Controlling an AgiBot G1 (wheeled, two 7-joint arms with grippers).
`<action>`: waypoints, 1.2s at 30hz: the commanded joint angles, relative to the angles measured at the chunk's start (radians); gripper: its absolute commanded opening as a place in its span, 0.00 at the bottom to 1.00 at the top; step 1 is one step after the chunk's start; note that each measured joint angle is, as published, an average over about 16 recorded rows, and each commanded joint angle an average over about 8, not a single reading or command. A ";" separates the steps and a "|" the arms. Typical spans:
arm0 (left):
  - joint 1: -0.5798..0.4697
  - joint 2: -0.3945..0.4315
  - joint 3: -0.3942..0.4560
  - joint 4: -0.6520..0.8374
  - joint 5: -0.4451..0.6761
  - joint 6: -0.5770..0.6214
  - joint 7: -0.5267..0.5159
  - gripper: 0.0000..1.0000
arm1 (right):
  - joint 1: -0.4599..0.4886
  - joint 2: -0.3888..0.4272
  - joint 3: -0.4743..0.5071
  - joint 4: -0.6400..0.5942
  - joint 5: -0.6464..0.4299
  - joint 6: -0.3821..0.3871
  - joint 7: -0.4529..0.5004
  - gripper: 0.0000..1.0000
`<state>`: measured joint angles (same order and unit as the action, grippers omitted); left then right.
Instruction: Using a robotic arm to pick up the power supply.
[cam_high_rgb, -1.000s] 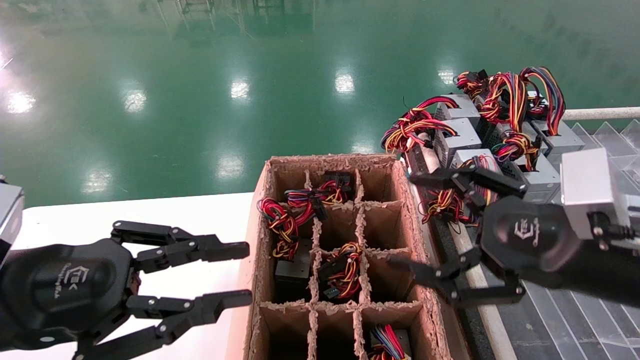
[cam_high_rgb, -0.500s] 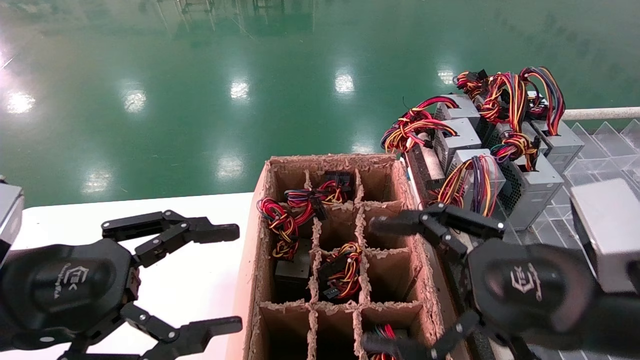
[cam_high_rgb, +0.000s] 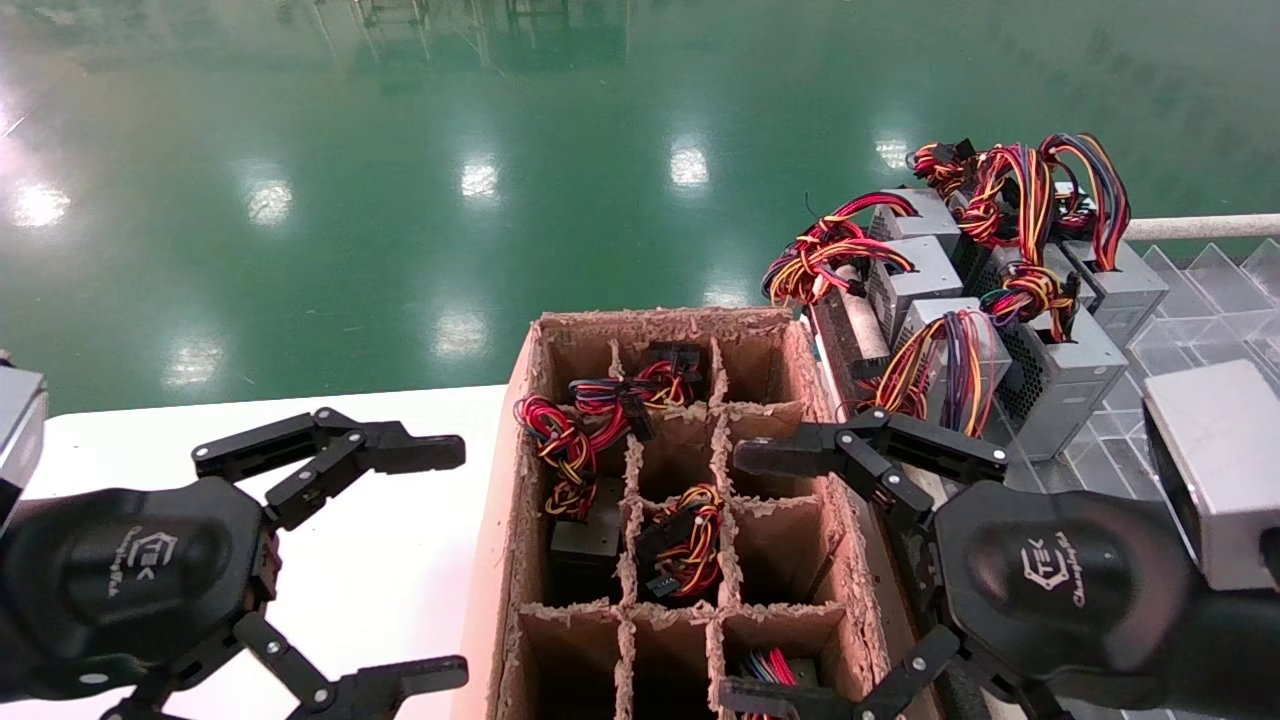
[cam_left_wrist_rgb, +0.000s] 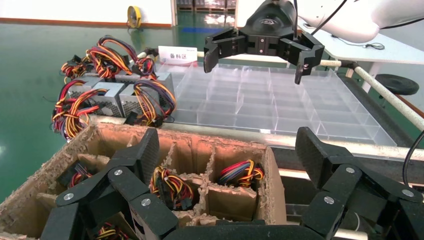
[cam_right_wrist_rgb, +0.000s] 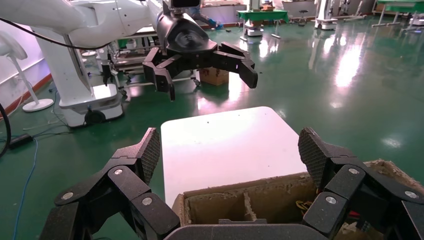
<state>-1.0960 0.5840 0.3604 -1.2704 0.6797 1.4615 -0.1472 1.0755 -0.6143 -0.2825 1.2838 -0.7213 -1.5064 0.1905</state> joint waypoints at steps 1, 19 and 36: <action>0.000 0.000 0.000 0.000 0.000 0.000 0.000 1.00 | 0.000 0.001 0.000 0.000 -0.002 0.003 -0.001 1.00; 0.000 0.000 0.000 0.000 0.000 0.000 0.000 1.00 | -0.001 0.003 0.002 0.000 -0.009 0.011 -0.003 1.00; 0.000 0.000 0.000 0.000 0.000 0.000 0.000 1.00 | -0.001 0.004 0.003 0.000 -0.010 0.012 -0.004 1.00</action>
<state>-1.0961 0.5840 0.3604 -1.2704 0.6797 1.4614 -0.1473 1.0742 -0.6106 -0.2792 1.2841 -0.7313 -1.4941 0.1870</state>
